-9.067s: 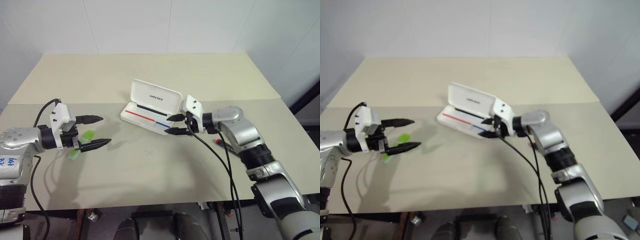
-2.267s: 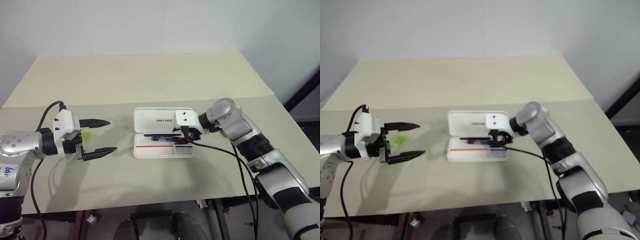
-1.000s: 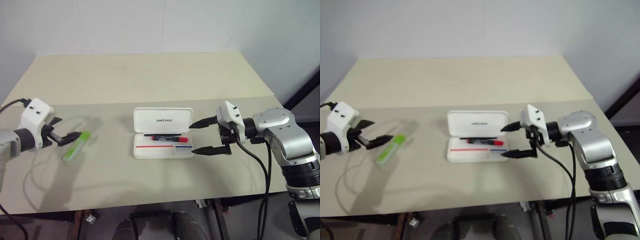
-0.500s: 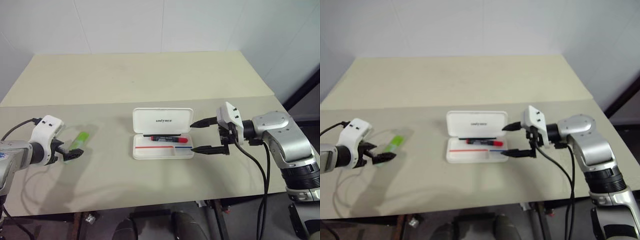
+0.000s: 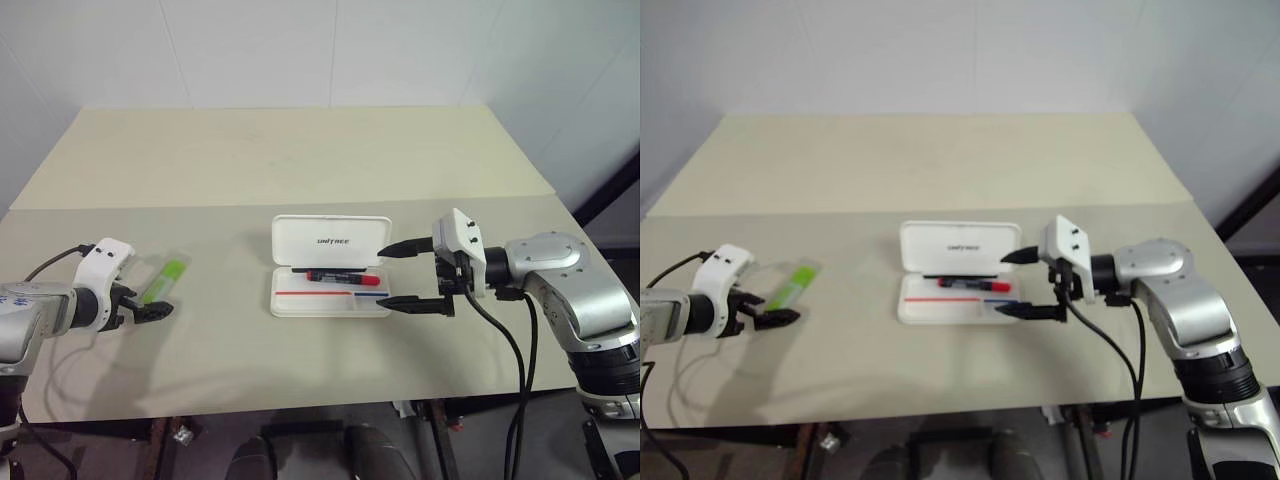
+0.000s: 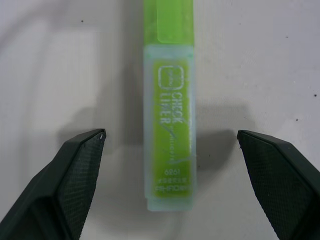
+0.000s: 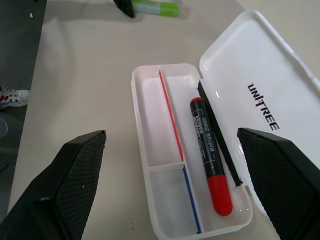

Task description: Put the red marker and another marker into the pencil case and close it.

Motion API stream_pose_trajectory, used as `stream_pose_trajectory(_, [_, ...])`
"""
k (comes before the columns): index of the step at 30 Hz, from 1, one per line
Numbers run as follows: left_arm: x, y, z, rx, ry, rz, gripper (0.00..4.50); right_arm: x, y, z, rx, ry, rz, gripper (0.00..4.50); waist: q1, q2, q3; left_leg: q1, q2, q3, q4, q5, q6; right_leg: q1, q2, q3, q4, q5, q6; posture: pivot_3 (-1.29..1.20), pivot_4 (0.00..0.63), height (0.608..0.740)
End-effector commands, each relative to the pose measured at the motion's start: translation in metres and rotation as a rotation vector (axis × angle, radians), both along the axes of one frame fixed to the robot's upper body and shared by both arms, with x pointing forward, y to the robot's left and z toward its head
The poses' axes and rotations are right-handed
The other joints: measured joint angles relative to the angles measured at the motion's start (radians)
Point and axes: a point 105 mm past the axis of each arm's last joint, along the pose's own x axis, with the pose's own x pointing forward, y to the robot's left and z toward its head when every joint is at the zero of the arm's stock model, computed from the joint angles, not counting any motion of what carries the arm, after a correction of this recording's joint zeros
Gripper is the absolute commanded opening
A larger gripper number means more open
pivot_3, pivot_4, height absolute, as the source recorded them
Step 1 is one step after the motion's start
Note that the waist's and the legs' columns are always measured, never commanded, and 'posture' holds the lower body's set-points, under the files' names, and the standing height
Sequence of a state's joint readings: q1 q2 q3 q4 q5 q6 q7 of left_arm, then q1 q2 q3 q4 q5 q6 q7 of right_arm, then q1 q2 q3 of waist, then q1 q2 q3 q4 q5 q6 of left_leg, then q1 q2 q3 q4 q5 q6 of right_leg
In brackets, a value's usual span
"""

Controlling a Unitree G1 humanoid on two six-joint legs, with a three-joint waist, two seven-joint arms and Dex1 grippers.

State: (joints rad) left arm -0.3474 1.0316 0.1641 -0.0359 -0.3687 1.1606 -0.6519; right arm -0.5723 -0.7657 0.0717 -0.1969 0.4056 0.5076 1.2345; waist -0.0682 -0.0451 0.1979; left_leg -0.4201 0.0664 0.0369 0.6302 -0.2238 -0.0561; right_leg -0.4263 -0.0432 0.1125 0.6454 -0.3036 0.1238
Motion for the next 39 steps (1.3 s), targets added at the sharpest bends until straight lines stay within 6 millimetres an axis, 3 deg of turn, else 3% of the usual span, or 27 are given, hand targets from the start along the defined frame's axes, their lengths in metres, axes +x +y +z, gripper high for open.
stream_pose_trajectory(1, [0.003,0.001,-0.003,0.004,0.009,-0.007,3.58,-0.004,-0.003,0.014,0.012,-0.055,-0.007,4.50,0.002,0.000,0.000,0.000,0.000,0.000,0.000,0.000,0.000,0.000,0.000,0.000,0.000,0.000,0.000,0.00,0.150,0.740])
stream_pose_trajectory(9, [0.003,-0.001,-0.004,0.012,0.022,-0.031,1.08,-0.005,-0.004,0.015,0.018,-0.061,-0.019,4.50,0.014,0.000,0.000,-0.001,0.000,0.001,0.000,0.001,0.000,0.000,0.000,0.001,-0.001,0.001,0.000,0.00,0.150,0.740])
stream_pose_trajectory(14, [0.004,-0.006,-0.002,0.022,0.007,-0.078,1.07,-0.005,-0.005,0.014,0.019,-0.061,-0.024,4.50,0.016,0.000,0.000,-0.001,0.000,0.001,-0.001,0.000,0.000,0.000,0.000,0.000,-0.001,0.002,0.002,0.00,0.150,0.740])
stream_pose_trajectory(17, [0.009,-0.018,0.011,0.018,-0.066,-0.175,1.07,-0.004,-0.006,0.013,0.019,-0.059,-0.027,4.50,0.017,0.000,0.000,-0.001,0.000,0.001,0.000,0.000,0.000,0.000,0.000,0.000,-0.002,0.002,0.002,0.00,0.150,0.740])
stream_pose_trajectory(25, [-0.006,-0.076,0.060,-0.030,-0.204,-0.604,1.07,0.001,-0.012,0.011,-0.007,-0.059,-0.035,4.50,0.013,-0.001,0.000,-0.002,0.000,0.001,-0.001,0.000,0.000,0.000,0.000,0.000,-0.002,0.001,0.001,0.00,0.150,0.740])
stream_pose_trajectory(30, [-0.020,-0.101,0.066,0.035,-0.207,-0.862,1.07,0.003,-0.012,0.011,-0.006,-0.067,-0.041,4.50,0.010,-0.001,0.000,-0.001,0.000,0.001,-0.002,0.000,0.000,-0.001,0.000,0.000,-0.002,0.002,0.002,0.00,0.150,0.740])
stream_pose_trajectory(39, [-0.013,-0.147,0.077,0.047,-0.291,-1.129,1.07,-0.001,-0.028,0.010,-0.009,-0.071,-0.116,4.50,0.017,-0.001,0.000,-0.002,0.000,0.001,0.001,0.000,0.000,0.000,0.000,0.001,-0.003,0.002,0.003,0.00,0.150,0.740])
